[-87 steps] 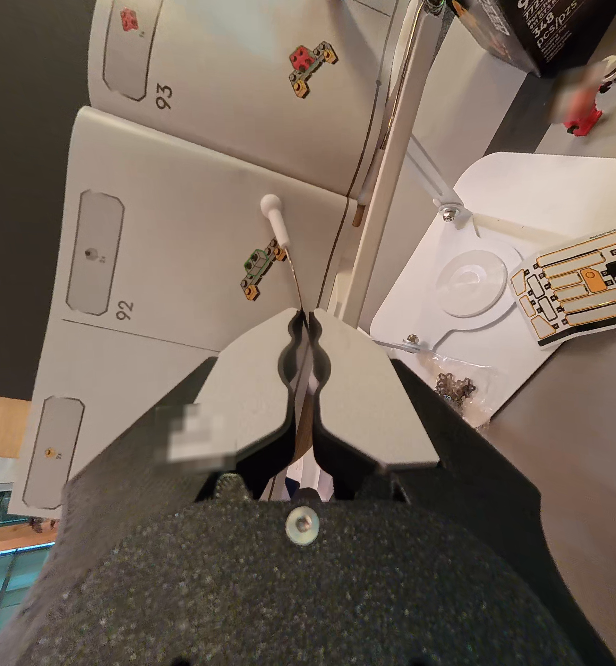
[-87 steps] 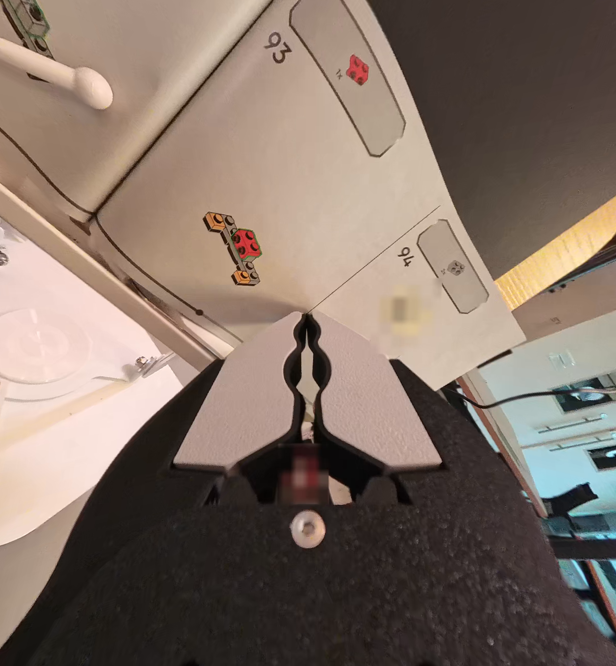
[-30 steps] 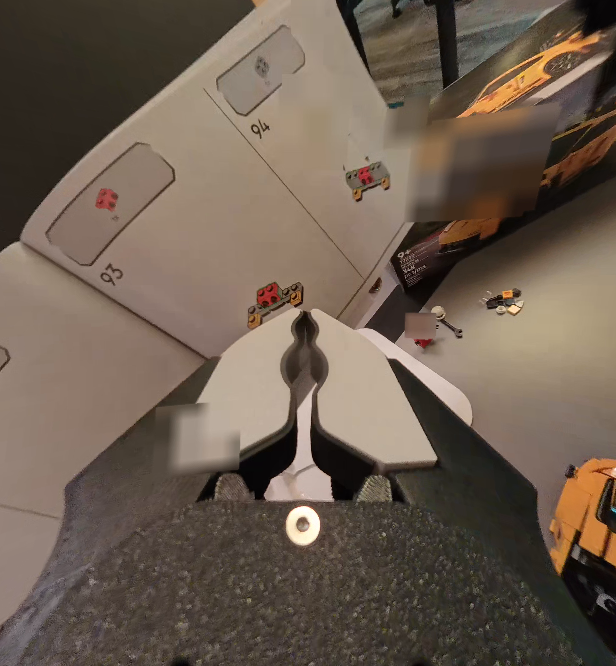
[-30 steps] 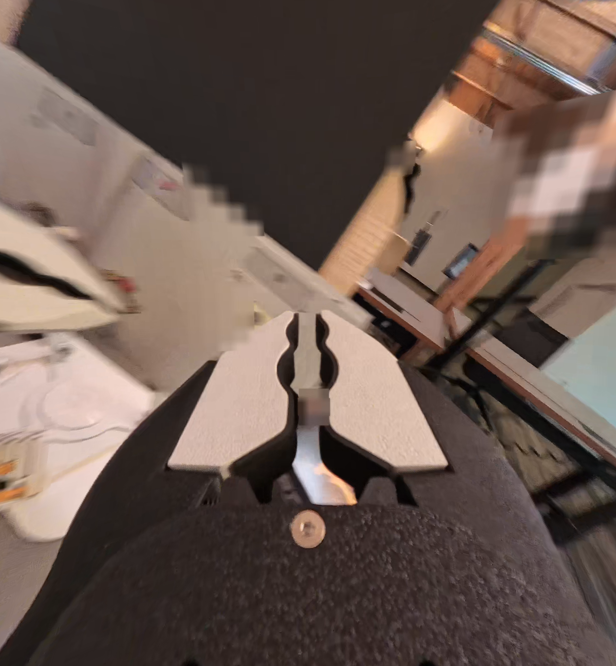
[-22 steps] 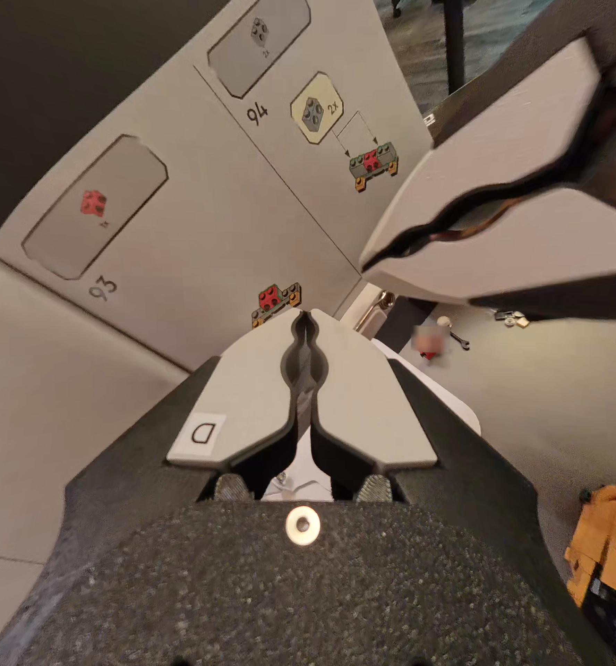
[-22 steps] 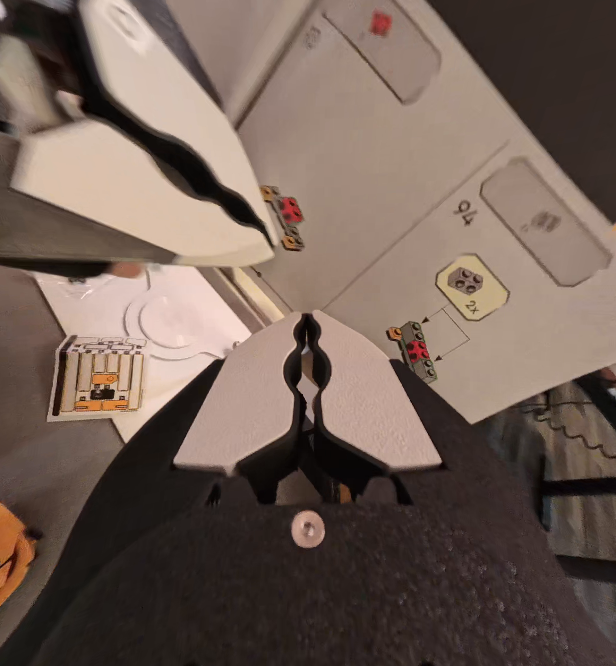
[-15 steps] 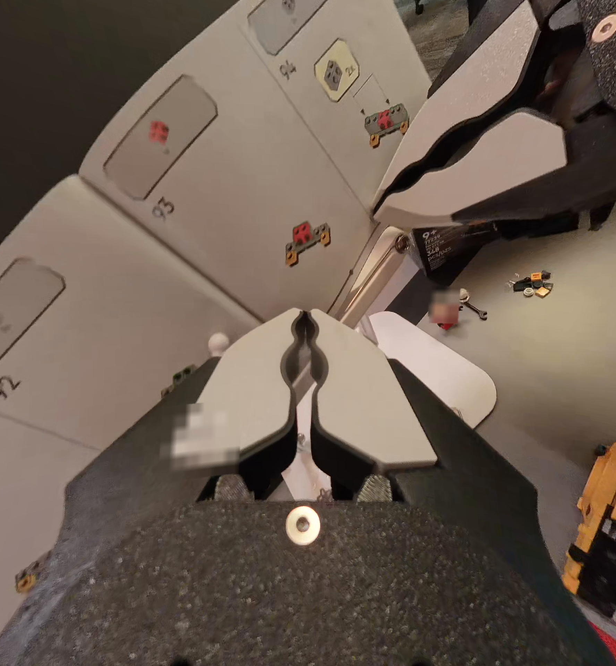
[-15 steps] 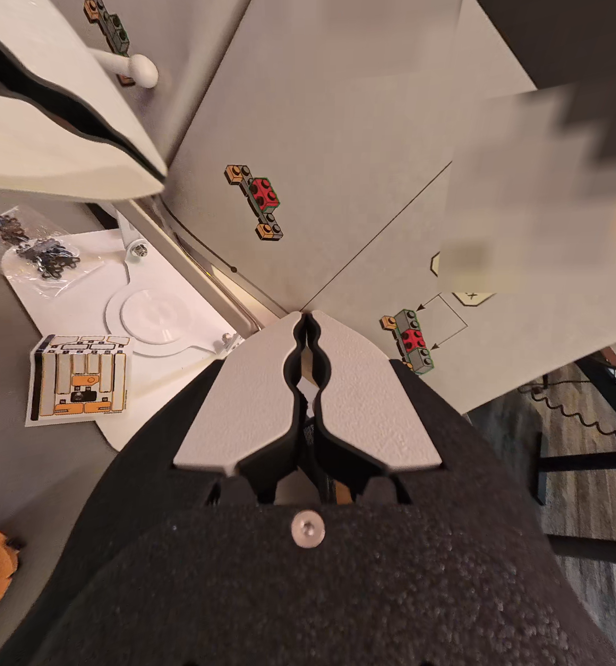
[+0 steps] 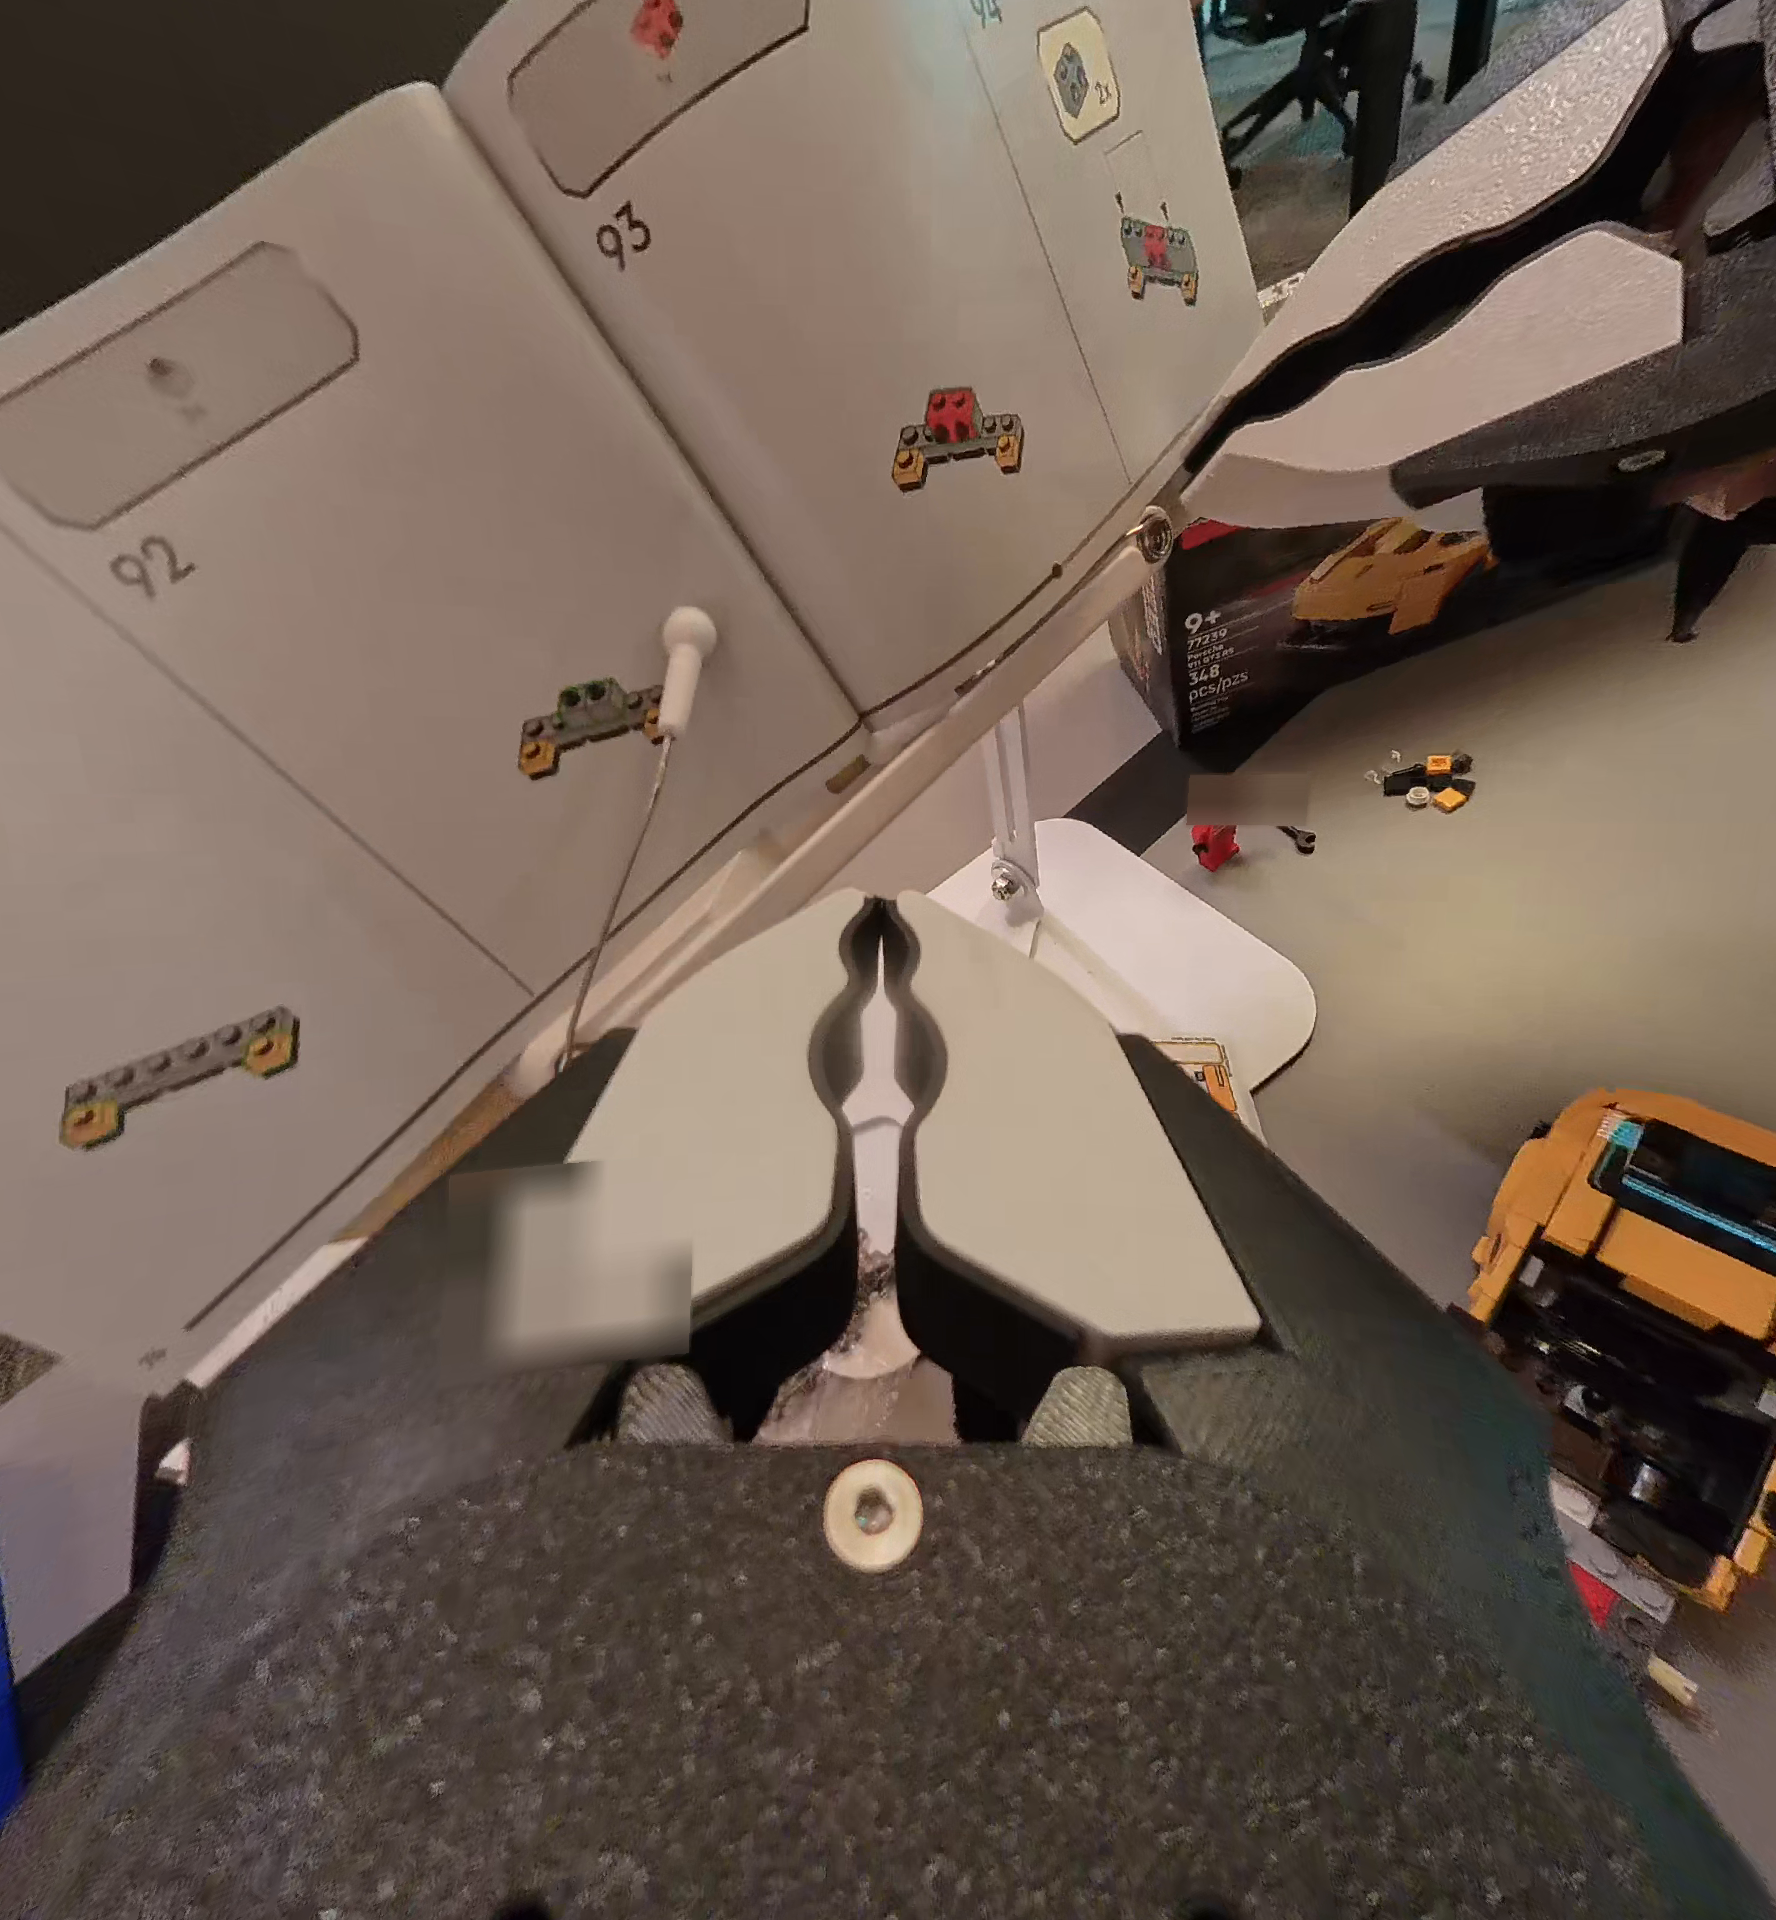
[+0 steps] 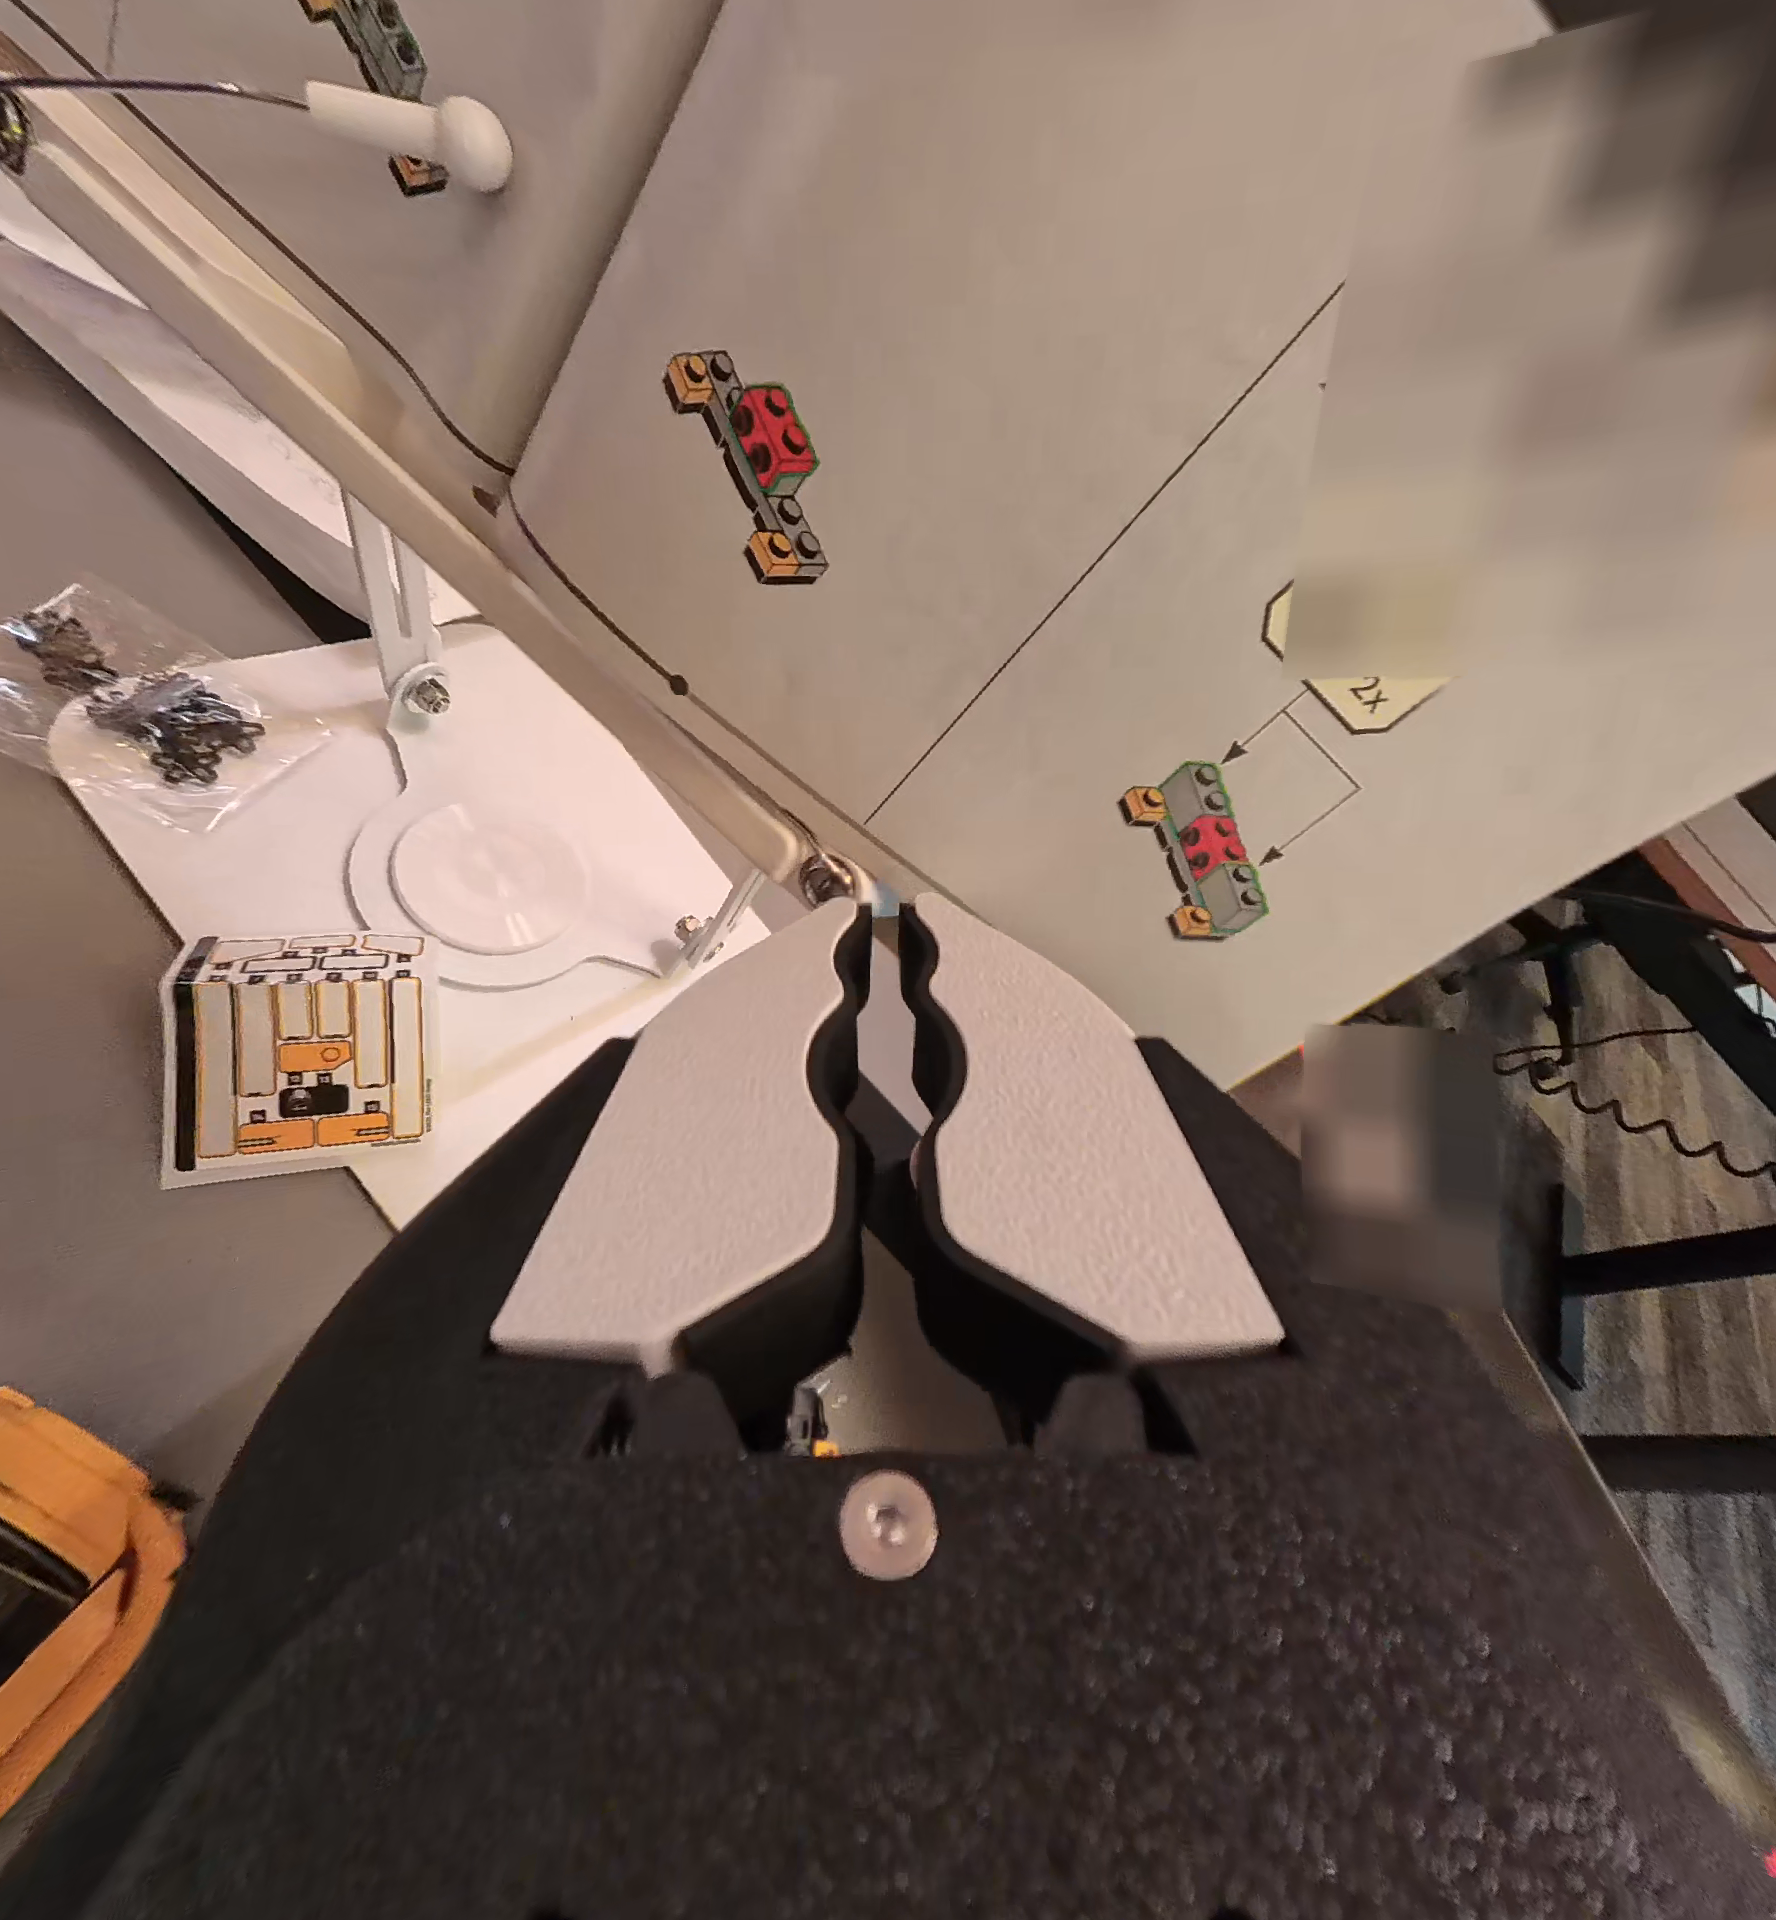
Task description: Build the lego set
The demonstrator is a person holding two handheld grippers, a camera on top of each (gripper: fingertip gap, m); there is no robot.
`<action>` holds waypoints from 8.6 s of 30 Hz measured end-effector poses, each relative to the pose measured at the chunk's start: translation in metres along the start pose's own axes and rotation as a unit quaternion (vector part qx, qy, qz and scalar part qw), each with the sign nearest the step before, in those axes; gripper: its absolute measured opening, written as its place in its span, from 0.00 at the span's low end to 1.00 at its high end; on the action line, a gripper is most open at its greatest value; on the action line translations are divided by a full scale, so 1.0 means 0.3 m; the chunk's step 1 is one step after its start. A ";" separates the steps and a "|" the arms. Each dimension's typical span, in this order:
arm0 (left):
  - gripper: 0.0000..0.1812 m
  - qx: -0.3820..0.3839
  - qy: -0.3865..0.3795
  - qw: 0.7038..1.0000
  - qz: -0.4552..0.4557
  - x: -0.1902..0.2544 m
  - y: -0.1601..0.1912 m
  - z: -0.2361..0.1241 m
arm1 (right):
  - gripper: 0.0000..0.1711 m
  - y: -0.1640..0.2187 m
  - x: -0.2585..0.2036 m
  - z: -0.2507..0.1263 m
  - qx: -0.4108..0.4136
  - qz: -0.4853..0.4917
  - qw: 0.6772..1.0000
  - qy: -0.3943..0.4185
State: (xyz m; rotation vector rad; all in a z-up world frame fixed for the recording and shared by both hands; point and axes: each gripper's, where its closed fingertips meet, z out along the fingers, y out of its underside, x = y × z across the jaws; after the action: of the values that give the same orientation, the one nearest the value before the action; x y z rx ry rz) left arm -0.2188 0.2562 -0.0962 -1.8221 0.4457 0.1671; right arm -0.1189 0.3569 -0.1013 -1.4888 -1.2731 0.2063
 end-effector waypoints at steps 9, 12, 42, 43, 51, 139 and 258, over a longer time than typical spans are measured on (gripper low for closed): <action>0.00 0.103 -0.068 0.989 -0.078 -0.078 -0.013 -0.158 | 0.03 -0.075 -0.044 -0.184 0.104 0.076 0.991 0.028; 0.00 0.128 -0.078 0.982 -0.113 -0.107 -0.013 -0.213 | 0.02 -0.081 -0.088 -0.275 0.136 0.122 0.983 0.030; 0.00 0.073 0.008 0.988 -0.136 0.172 0.256 -0.248 | 0.00 0.190 -0.365 -0.378 0.148 0.211 0.966 0.015; 0.00 0.069 0.014 0.988 -0.139 0.174 0.262 -0.244 | 0.00 0.194 -0.368 -0.374 0.144 0.210 0.967 0.014; 0.00 0.026 0.078 0.992 -0.091 0.244 0.312 -0.215 | 0.03 0.203 -0.422 -0.352 0.121 0.208 0.970 -0.025; 0.11 0.231 0.445 0.853 -0.145 0.628 0.004 -0.576 | 0.04 -0.080 -0.757 -0.726 0.313 0.197 0.811 -0.453; 0.00 0.135 0.186 0.969 -0.088 0.347 0.152 -0.436 | 0.00 0.122 -0.367 -0.508 0.208 0.238 0.948 -0.035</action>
State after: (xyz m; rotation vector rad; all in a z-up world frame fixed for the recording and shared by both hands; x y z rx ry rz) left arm -0.1556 0.0992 -0.1333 -1.6135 0.5354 -0.3492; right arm -0.0346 0.1868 -0.1269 -1.3983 -0.8350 0.8027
